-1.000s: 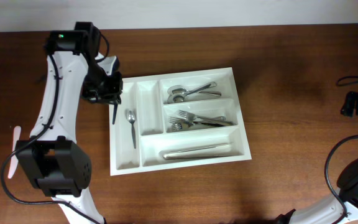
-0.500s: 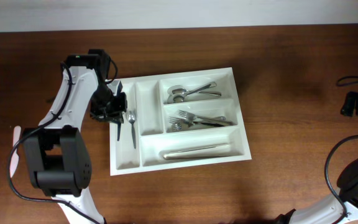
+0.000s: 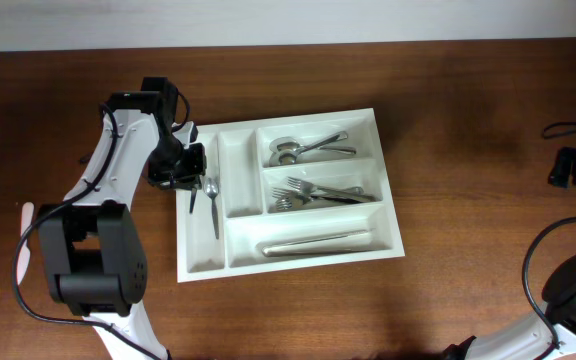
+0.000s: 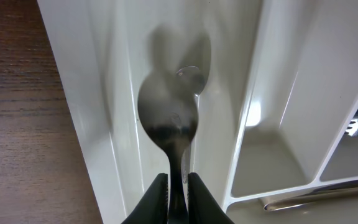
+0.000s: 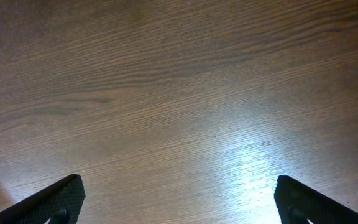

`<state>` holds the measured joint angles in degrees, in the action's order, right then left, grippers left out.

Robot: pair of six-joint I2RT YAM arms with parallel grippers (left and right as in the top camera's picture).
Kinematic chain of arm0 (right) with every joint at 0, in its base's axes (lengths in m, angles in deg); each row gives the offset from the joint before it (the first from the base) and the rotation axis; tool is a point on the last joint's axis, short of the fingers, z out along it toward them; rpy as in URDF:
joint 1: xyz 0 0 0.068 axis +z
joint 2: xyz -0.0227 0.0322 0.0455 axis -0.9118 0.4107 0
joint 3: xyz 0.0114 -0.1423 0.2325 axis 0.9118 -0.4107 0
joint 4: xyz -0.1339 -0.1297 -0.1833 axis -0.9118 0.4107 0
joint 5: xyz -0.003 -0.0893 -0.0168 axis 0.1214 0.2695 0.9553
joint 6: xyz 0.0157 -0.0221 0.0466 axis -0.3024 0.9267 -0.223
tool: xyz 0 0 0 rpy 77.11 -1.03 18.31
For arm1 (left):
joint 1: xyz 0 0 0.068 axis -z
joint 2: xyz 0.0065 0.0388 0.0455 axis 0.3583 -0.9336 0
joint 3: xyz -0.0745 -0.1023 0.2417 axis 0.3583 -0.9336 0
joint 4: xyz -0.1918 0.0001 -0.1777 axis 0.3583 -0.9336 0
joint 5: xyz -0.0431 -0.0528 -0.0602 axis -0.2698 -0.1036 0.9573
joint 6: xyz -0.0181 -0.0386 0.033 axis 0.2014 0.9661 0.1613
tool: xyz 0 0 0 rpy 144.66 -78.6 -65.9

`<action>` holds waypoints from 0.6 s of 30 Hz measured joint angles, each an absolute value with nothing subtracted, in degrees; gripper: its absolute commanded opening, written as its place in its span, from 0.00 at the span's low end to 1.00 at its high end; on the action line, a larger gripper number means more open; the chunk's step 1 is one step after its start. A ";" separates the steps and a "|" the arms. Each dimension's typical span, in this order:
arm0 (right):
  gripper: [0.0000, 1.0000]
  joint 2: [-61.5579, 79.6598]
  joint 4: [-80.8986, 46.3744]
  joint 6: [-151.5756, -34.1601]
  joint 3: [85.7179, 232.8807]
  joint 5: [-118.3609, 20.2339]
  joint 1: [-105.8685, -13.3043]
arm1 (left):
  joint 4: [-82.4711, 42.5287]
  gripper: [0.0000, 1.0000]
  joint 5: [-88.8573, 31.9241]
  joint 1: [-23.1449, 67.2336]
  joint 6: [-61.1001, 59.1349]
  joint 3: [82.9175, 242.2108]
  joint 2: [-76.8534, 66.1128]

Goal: Pack container
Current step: 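Lower the spoon into the left compartment and open the left gripper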

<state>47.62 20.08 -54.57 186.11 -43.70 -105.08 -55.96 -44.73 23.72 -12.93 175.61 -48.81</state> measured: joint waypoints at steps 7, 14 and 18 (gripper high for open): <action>0.99 47.64 20.08 -54.57 186.11 -43.70 -105.08 | -55.91 0.15 -44.73 23.72 -12.91 175.61 -48.81; 0.99 47.62 20.08 -54.57 186.11 -43.70 -105.08 | -55.11 0.16 -44.71 23.72 -12.91 175.61 -48.81; 0.99 47.62 20.08 -54.55 186.11 -43.70 -105.08 | -55.04 0.16 -44.68 23.72 -12.91 175.61 -48.81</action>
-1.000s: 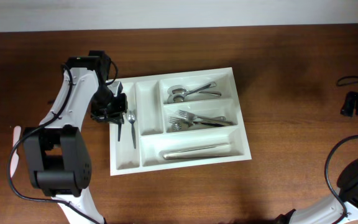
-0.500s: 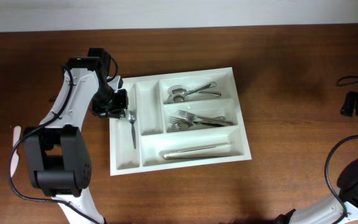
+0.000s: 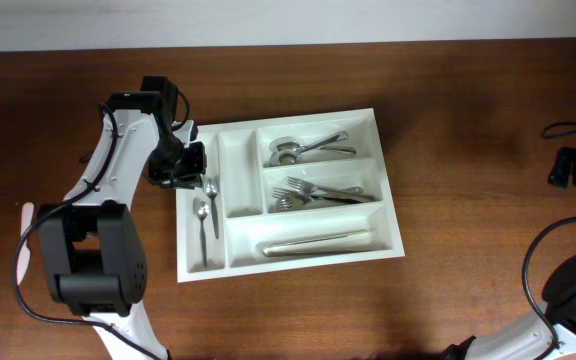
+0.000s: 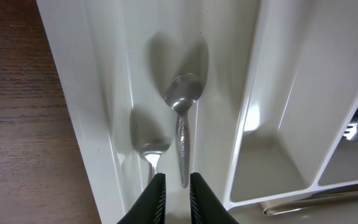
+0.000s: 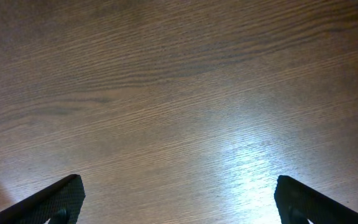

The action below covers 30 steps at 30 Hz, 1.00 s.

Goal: Pack container
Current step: 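Lower the spoon into the left compartment and open the left gripper, then move the left gripper back left over the white plastic knife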

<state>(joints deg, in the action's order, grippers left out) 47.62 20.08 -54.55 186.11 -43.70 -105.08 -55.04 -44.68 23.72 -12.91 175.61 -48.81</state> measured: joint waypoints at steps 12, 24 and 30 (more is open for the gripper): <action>0.99 47.62 20.10 -54.55 186.11 -43.70 -105.08 | -48.96 0.71 -46.11 21.86 -12.75 177.25 -48.81; 0.99 47.64 20.10 -54.57 186.11 -43.70 -105.08 | -62.95 0.99 -58.45 5.73 -16.51 194.63 -48.79; 0.99 47.62 20.08 -54.55 186.11 -43.70 -105.08 | -73.18 0.99 -63.18 -2.29 -18.02 195.09 -48.79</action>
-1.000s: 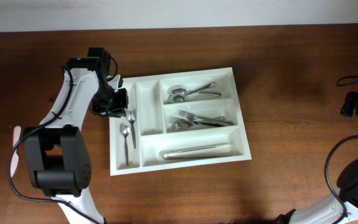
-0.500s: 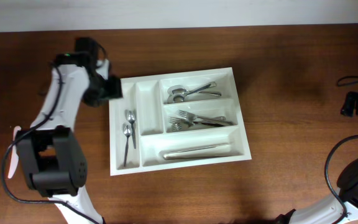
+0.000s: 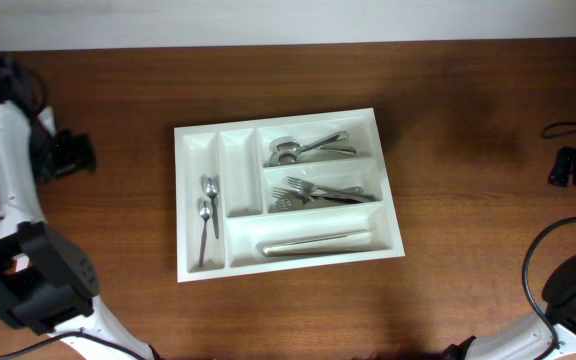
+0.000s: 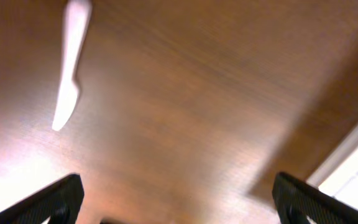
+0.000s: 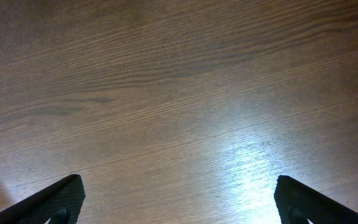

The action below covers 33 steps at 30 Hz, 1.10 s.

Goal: Pack container
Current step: 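Move the left gripper back left over the white plastic knife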

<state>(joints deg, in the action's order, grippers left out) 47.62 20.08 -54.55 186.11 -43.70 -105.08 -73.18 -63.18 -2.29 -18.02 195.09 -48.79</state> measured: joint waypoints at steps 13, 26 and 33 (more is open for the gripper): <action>0.99 47.62 20.08 -54.55 186.11 -43.70 -105.08 | -76.81 0.99 -72.53 -13.94 -20.58 195.09 -48.79; 0.99 47.62 20.08 -54.53 186.11 -43.70 -105.08 | -62.38 0.99 -68.88 -20.22 -27.64 195.09 -48.81; 0.99 47.62 20.08 -54.55 186.11 -43.70 -105.08 | -55.26 0.99 -66.34 -20.17 -38.24 191.15 -50.58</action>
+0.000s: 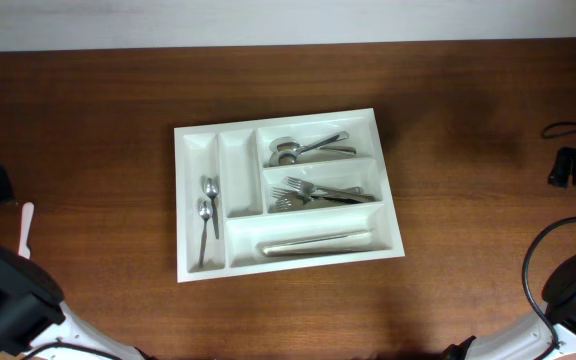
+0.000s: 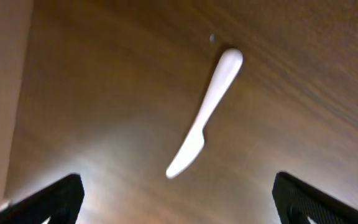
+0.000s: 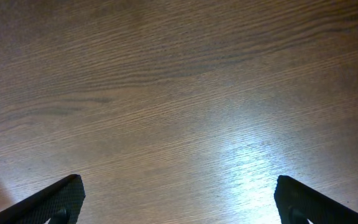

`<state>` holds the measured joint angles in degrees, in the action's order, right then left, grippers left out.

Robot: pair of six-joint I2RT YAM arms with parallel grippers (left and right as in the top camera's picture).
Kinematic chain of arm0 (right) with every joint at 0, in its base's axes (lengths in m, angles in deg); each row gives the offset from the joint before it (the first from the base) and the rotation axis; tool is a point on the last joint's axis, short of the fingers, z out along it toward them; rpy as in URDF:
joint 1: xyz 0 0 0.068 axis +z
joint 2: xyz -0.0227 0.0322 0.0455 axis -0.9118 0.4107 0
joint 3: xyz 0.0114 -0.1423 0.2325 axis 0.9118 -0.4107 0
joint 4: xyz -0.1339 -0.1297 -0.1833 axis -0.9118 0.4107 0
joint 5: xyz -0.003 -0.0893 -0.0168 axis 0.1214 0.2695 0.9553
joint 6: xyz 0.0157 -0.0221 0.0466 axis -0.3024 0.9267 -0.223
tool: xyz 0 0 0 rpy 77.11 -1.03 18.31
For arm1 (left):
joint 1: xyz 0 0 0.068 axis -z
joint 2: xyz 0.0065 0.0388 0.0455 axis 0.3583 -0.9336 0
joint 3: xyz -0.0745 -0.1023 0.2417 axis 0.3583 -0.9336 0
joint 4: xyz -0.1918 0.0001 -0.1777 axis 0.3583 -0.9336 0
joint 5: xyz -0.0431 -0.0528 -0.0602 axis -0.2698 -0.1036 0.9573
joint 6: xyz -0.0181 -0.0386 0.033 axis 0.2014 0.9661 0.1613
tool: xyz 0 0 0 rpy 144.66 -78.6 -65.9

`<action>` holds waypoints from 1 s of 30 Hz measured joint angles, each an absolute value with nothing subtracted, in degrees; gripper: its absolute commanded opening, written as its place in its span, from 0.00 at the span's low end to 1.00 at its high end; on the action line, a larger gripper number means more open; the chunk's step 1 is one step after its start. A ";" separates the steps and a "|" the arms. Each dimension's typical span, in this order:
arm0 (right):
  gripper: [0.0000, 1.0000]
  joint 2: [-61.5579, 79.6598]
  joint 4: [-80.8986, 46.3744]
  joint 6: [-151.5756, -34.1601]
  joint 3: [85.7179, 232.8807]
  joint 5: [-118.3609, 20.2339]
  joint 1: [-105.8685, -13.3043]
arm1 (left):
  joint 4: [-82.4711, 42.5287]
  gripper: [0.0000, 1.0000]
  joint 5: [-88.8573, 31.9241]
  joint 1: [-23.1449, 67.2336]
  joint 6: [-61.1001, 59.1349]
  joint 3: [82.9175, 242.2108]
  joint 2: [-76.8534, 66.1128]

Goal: Pack container
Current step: 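Move the left gripper back left over the white plastic knife, then lower the left gripper onto the white knife's handle and close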

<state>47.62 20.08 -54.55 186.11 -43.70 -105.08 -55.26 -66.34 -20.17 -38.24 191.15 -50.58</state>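
A white cutlery tray [image 1: 388, 200] lies mid-table. Its left slot holds two small spoons [image 1: 207, 205]; other slots hold large spoons [image 1: 303, 148], forks [image 1: 318, 192] and knives [image 1: 313, 241]. A white plastic knife [image 1: 24, 228] lies on the wood at the far left, also seen in the left wrist view as a white knife [image 2: 205, 112]. My left gripper [image 2: 178, 202] hovers open above it, holding nothing. My right gripper [image 3: 179, 202] is open over bare table at the far right.
The left table edge [image 2: 17, 93] runs close to the plastic knife. A black cable [image 1: 568, 128] lies at the right edge of the table.
My left arm has swung further left and toward the near side, from beside the tray's far left to above the white plastic knife. The right arm has not moved.
My left gripper held a small spoon over the tray's left slot. Then the spoon lay in the slot beside another, released. The arm then left the tray toward the far left, and now hangs open over the plastic knife.
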 measured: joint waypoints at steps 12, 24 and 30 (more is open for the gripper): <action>0.99 47.64 20.08 -54.53 186.11 -43.70 -105.08 | -49.95 0.99 -64.38 -20.17 -45.54 188.09 -61.97; 0.99 47.64 20.08 -54.55 186.11 -43.70 -105.08 | -50.17 0.99 -62.15 -20.63 -49.52 187.90 -65.66; 0.99 47.62 20.08 -54.53 186.11 -43.70 -105.08 | -50.01 0.99 -60.31 -23.67 -53.17 187.90 -66.65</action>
<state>47.62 20.08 -54.53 186.11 -43.70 -105.08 -50.01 -60.31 -23.67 -53.17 187.90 -66.65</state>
